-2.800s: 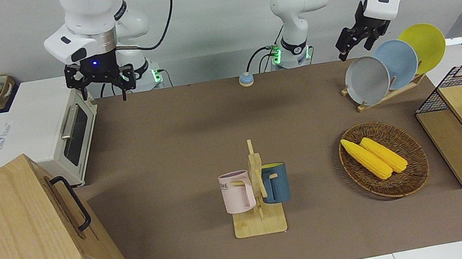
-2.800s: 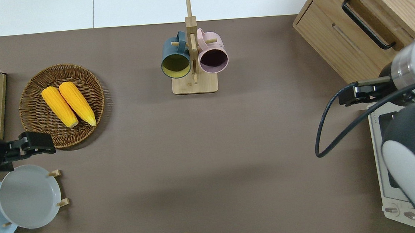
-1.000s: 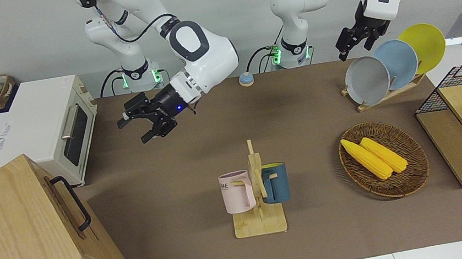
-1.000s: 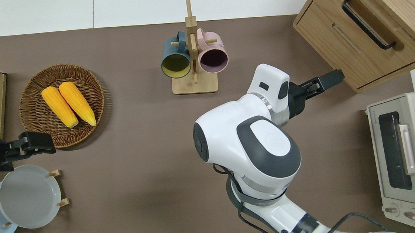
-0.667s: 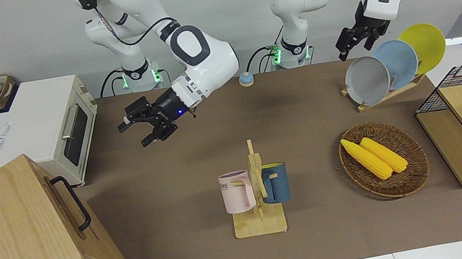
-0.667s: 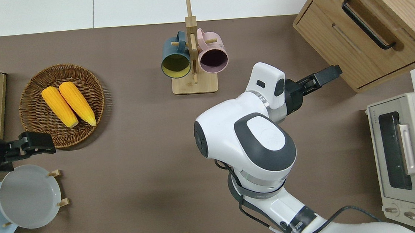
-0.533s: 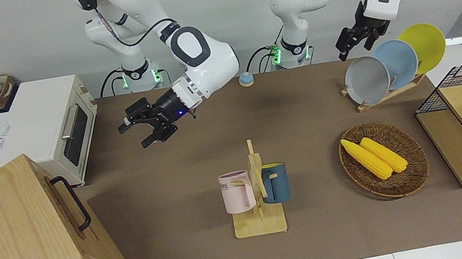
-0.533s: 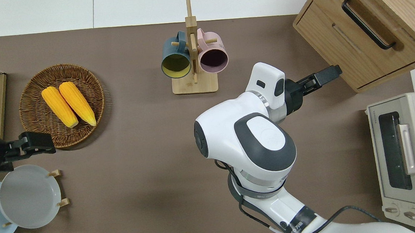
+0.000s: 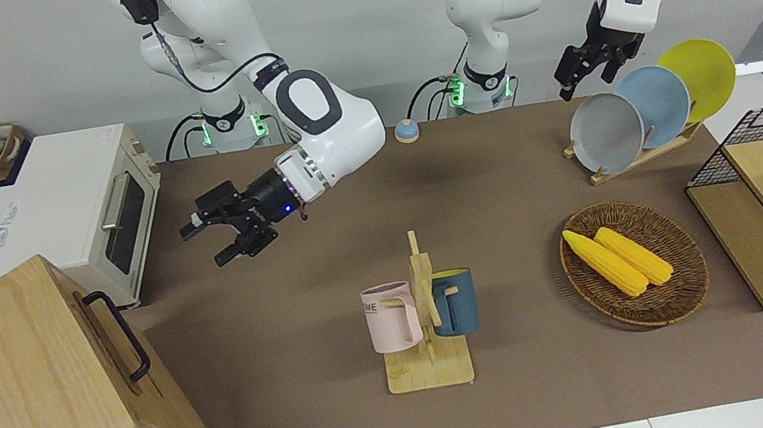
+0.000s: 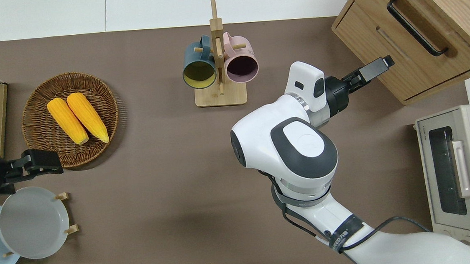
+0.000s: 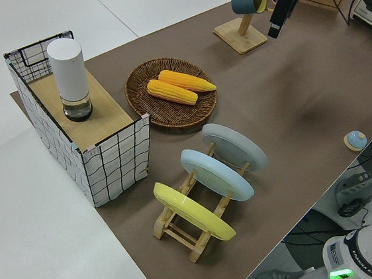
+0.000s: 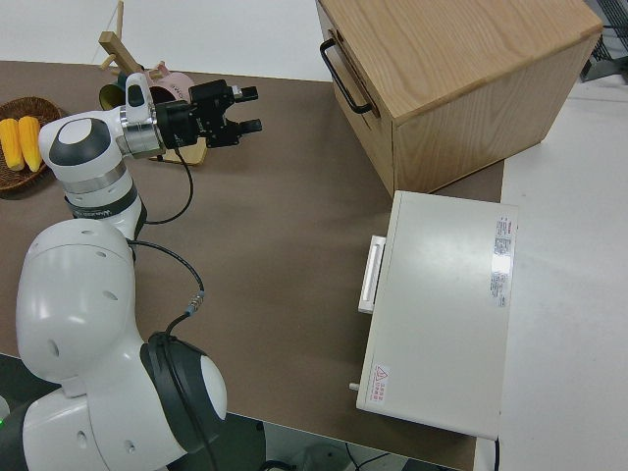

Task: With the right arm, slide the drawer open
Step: 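Raise the right arm and swing the right gripper toward the drawer handle, then reach the right gripper onto the black drawer handle and grasp it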

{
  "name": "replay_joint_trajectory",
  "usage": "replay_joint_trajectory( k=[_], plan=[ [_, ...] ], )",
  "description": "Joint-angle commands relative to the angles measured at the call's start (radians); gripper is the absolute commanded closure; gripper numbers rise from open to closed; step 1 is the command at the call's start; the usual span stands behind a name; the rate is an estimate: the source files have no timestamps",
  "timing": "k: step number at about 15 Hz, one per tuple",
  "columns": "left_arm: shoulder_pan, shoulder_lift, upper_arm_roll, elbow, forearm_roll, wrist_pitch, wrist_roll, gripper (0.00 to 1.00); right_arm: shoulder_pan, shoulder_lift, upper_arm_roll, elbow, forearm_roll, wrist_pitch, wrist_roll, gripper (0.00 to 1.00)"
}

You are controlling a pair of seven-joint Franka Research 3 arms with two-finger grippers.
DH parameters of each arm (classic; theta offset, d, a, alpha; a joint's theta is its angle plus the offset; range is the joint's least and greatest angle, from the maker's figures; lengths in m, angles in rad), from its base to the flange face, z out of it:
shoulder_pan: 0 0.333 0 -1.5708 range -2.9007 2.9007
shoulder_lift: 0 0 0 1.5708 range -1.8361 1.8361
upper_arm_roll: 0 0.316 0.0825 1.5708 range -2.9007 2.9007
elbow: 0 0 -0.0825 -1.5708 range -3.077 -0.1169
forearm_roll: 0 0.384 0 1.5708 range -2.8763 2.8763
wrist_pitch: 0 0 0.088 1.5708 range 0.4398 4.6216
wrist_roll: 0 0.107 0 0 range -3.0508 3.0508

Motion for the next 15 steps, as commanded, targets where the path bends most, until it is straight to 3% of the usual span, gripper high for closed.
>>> replay_joint_trajectory(
  k=[1,5,15],
  plan=[
    [-0.001,-0.008,0.004,0.004,-0.001,-0.015,0.009,0.01,-0.022,0.022,0.004,-0.021,-0.087,0.039,-0.005,0.013],
    [-0.001,-0.008,0.004,0.004,-0.001,-0.017,0.009,0.01,-0.046,0.048,-0.009,-0.023,-0.169,0.086,-0.022,0.013],
    [-0.001,-0.008,0.004,0.004,-0.001,-0.015,0.009,0.01,-0.058,0.059,-0.149,-0.032,-0.333,0.270,-0.126,0.019]
  ],
)
